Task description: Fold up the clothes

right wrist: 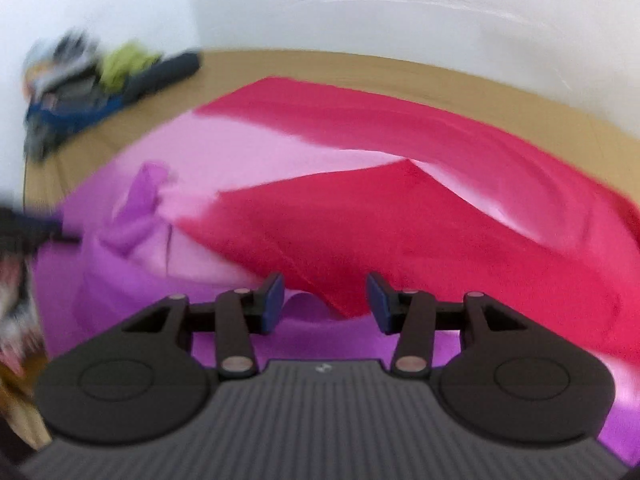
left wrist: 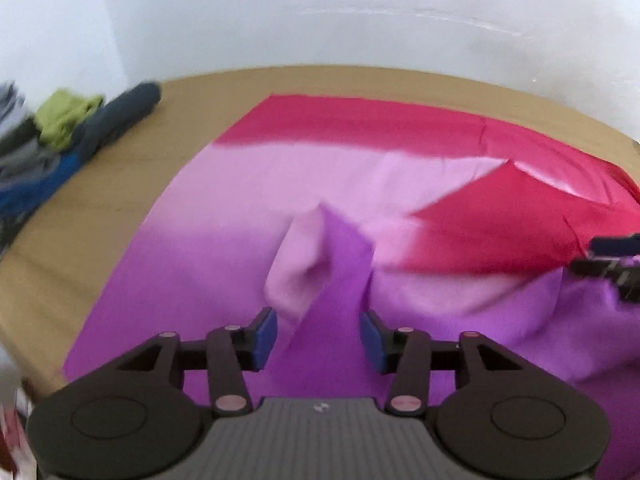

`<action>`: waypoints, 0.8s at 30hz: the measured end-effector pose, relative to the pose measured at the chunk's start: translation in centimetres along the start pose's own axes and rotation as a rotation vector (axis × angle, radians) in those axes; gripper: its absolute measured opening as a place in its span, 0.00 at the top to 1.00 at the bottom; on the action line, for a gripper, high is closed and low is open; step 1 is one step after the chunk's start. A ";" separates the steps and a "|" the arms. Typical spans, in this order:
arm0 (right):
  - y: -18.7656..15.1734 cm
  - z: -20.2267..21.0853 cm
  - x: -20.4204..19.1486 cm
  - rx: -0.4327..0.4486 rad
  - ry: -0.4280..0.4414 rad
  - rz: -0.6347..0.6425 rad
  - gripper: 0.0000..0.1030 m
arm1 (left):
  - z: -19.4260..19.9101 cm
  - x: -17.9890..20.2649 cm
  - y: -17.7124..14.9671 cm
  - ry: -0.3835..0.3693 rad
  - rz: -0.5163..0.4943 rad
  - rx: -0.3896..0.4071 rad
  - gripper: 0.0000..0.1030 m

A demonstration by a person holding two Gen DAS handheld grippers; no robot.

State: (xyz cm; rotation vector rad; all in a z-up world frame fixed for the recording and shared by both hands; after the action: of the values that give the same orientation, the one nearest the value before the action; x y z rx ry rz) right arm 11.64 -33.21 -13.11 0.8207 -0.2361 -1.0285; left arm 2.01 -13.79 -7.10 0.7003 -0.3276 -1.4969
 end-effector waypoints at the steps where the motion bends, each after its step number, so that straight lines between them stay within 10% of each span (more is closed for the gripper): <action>1: -0.1 -0.6 -0.5 -0.006 0.005 0.024 0.53 | -0.5 0.4 0.4 -0.004 -0.021 0.003 0.48; 11: -0.3 -4.7 -2.4 -0.068 -0.025 0.139 0.53 | -5.6 2.6 1.3 -0.053 -0.091 -0.050 0.50; 14: -0.7 -4.8 -2.5 -0.083 -0.030 0.148 0.55 | -6.2 2.0 0.7 -0.077 -0.083 -0.059 0.87; 16: -0.5 -4.5 -2.4 -0.085 -0.049 0.156 0.94 | -6.1 1.2 0.4 -0.107 -0.048 -0.064 0.92; 17: -0.1 -4.3 -2.4 -0.077 -0.075 0.166 0.98 | -5.8 0.8 0.2 -0.113 -0.038 -0.059 0.94; 24: 9.8 -3.0 -1.3 0.130 -0.253 0.128 0.96 | -2.7 -3.6 -0.8 -0.146 0.016 -0.038 0.95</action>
State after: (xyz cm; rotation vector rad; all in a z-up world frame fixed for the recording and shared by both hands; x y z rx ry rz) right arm 19.10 -28.14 -8.04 0.7810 -0.5689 -1.0030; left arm 2.68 -9.60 -8.84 0.5586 -0.4139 -1.5385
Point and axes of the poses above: each gripper's, at about its wrist camera, not at the fingertips, and z roughly against the way its jaws point, x to its right, y to its top, the point moved 8 cm from there along -z, roughly the way its jaws point, and after that the axes turned 11 degrees about -z, right-handed, at the moved point
